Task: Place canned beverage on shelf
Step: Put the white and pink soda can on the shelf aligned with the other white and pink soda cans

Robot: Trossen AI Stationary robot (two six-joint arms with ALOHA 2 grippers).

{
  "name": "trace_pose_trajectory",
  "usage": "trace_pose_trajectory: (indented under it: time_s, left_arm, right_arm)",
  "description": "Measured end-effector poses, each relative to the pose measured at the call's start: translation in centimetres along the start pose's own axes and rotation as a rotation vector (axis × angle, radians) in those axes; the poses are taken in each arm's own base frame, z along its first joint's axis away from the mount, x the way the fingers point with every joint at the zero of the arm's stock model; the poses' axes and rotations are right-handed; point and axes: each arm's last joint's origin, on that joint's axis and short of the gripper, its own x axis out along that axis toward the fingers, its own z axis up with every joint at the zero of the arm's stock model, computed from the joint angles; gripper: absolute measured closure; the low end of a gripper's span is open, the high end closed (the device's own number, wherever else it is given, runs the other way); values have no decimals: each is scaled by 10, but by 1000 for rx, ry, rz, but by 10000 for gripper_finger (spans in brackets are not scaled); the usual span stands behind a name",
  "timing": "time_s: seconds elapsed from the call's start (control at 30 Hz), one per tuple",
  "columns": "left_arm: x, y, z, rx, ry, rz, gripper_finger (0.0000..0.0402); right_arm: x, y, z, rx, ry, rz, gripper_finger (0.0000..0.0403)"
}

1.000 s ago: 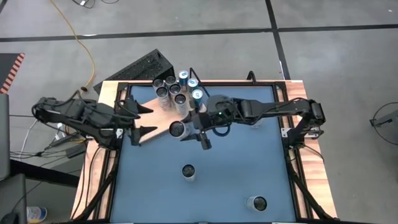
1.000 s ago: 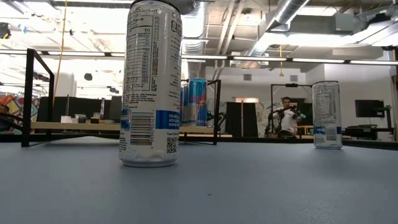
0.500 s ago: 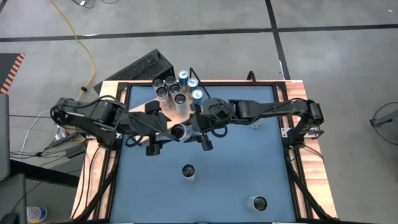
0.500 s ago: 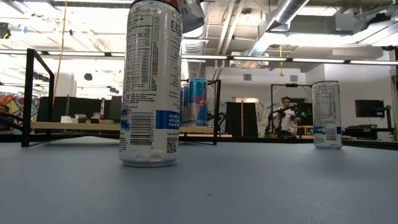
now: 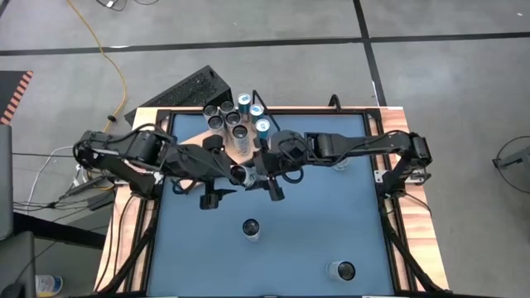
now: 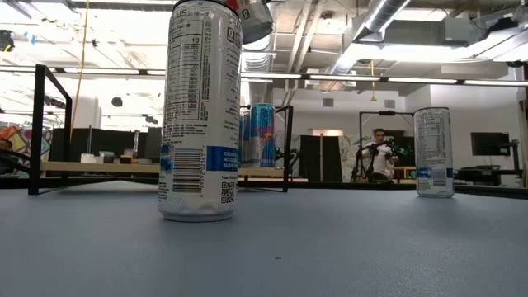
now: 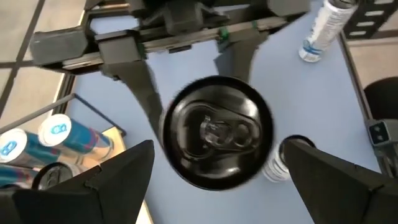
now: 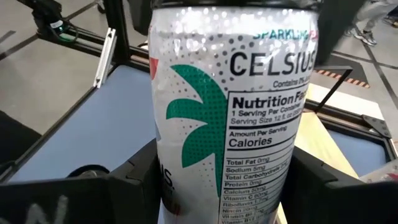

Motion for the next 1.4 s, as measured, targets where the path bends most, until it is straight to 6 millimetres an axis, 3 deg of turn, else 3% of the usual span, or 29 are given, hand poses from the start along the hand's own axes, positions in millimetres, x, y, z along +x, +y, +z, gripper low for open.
trace_pose_trajectory:
  time_s: [0.43, 1.4]
  left_arm:
    - [20, 16, 4, -12, 20, -31, 56]
    - [45, 14, 1, 15, 118, -52, 56]
  right_arm:
    - [0, 0, 0, 0, -4, -2, 168]
    - [0, -2, -3, 9, 26, 5, 168]
